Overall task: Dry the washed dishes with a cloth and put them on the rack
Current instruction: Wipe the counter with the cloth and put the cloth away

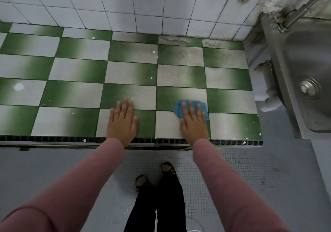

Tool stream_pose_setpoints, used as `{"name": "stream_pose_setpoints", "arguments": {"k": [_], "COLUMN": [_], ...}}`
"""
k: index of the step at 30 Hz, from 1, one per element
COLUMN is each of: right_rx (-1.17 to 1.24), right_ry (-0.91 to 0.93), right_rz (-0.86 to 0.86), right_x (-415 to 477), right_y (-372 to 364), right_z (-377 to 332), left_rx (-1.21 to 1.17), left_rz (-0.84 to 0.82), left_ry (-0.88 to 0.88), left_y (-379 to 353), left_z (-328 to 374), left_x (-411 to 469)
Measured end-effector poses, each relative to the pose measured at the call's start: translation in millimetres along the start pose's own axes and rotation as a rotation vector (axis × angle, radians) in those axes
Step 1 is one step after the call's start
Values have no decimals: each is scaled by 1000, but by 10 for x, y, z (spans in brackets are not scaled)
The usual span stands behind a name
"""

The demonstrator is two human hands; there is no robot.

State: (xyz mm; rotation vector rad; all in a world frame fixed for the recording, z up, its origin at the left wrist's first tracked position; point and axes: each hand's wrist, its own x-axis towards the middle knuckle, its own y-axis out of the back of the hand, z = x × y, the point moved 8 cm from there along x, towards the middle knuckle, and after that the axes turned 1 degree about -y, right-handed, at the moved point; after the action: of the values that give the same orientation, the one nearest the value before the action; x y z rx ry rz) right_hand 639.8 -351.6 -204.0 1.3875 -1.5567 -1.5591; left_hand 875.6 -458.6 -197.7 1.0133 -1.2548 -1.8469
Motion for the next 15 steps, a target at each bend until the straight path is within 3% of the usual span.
{"name": "stream_pose_setpoints", "arguments": {"k": [4,7,11,15], "right_rx": [45,124,93,46], "right_ry": [-320,-408,-277,49], "right_rz": [46,25,-20,-78], "right_x": [88,325,672,768], "right_y": [228,348,283,164], "right_z": [770,741,93,-796], "left_rx": [25,31,9,-26], "left_rz": [-16,-8,8,27], "left_ry": [-10,7,28,72], "left_y": [-37,-24,36,103], "left_z": [90,94,119,104], "left_x": [22,79,181,306]}}
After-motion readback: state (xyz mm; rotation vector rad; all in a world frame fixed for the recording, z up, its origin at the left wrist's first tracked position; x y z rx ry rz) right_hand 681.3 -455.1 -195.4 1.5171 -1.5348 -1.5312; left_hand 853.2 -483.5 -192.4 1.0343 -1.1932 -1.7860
